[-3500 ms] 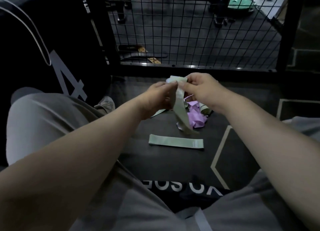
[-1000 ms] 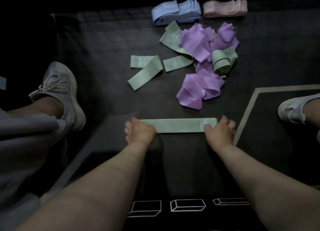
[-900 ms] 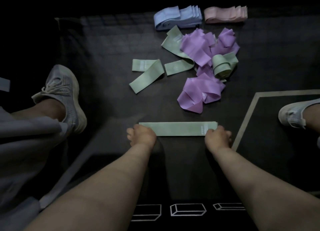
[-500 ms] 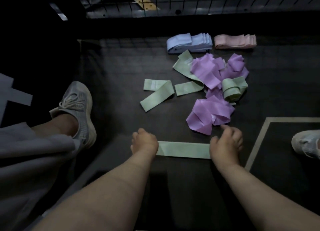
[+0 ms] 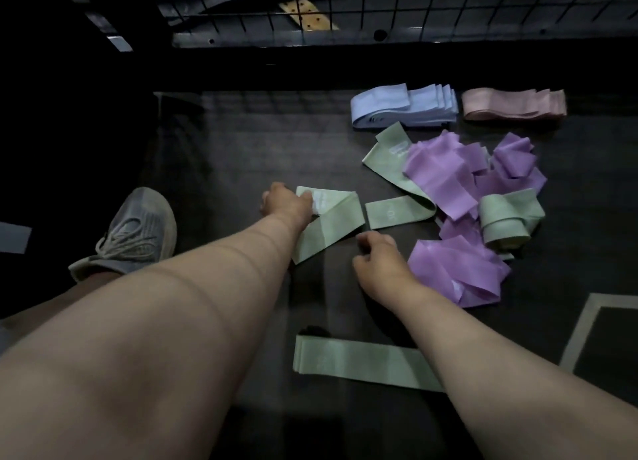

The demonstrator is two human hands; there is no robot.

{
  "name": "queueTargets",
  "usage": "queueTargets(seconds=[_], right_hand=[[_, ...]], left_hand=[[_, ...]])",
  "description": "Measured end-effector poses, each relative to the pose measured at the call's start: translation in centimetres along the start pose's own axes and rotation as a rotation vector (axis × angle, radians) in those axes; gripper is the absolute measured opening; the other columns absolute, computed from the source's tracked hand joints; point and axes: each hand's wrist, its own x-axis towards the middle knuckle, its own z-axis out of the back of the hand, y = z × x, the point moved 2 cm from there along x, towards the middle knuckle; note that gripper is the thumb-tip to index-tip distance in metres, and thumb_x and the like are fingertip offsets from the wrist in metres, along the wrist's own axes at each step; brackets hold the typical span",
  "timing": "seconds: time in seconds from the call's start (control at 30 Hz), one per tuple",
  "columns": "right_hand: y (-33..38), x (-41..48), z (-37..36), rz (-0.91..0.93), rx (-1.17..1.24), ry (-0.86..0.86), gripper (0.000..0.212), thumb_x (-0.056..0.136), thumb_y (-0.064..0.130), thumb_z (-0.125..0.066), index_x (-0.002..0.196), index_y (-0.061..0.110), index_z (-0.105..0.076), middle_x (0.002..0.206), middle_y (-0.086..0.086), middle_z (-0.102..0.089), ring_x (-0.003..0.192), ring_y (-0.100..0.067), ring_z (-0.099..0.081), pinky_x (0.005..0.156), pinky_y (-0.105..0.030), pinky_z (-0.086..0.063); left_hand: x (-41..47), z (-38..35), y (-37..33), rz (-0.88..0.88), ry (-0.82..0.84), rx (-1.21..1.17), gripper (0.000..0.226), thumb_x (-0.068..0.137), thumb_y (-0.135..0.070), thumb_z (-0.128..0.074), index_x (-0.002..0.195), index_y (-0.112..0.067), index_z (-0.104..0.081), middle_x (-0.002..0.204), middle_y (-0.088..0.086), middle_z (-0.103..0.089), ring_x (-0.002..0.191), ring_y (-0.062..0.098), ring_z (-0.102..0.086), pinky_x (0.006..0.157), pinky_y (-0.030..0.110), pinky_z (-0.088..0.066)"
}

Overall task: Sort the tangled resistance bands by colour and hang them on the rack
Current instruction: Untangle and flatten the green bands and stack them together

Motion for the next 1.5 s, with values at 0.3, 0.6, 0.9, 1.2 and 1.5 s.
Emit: queueTargets(seconds=[0.3,0.6,0.9,1.2,1.5], right_hand=[[0.5,0.5,1.3,-0.019,0.085,-0.082,0.035,0.093,0.017,-0.061,0.128,0.012,-0.056,0.128,-0.012,-0.059,0.112,-0.024,-0.06,0.098,-0.027,-0.042],[9.0,-8.2,9.6,0.347,-0.033,-0.133,0.037,0.091,0.015,-0.067,0.127,0.02,-0.057,0.124,-0.005,-0.062,0.118,-0.023,-0.057,0.093,-0.029,-0.046],[16.0,-22.3,15.9,0.568,0.397,-0.118,0.008,0.097,0.008,-0.063,0.102,0.007,-0.069,0.092,-0.01,-0.073,0.081,-0.016,-0.065,0.075,-0.034,-0.056],[17.8,-33.6,20.8,0.552,0.629,-0.059,0.038,0.096,0.038,-0.065,0.103,0.001,-0.068,0.094,-0.02,-0.071,0.084,-0.035,-0.066,0.079,-0.049,-0.052],[18.0,-39.5,23.7,0.624,0.282,-0.409,0.019,0.098,0.027,-0.064,0.092,0.013,-0.073,0.074,-0.001,-0.067,0.048,-0.003,-0.054,0.044,-0.023,-0.043]], left_hand=[[-3.4,0.4,-2.0,-0.264,0.015,0.069,0.012,0.094,-0.032,-0.055,0.087,-0.026,-0.047,0.106,-0.001,-0.063,0.097,0.029,-0.058,0.091,0.035,-0.046],[-15.4,10.1,-7.6,-0.865,0.292,0.065,0.014,0.074,-0.027,-0.071,0.08,-0.037,-0.063,0.086,-0.009,-0.072,0.086,0.015,-0.069,0.082,0.041,-0.057],[-27.6,19.9,-8.0,-0.627,0.692,-0.611,0.061,0.05,-0.002,-0.053,0.109,-0.01,-0.066,0.098,0.014,-0.064,0.093,0.025,-0.059,0.079,0.033,-0.048],[-36.2,24.2,-6.0,-0.675,0.876,-0.731,0.034,0.087,0.006,-0.058,0.12,0.012,-0.061,0.097,0.031,-0.066,0.079,0.035,-0.067,0.086,0.048,-0.054],[-41.9,25.4,-4.2,-0.737,1.021,-0.649,0.026,0.085,-0.006,-0.066,0.11,0.002,-0.064,0.083,0.018,-0.069,0.062,0.026,-0.068,0.065,0.033,-0.057]])
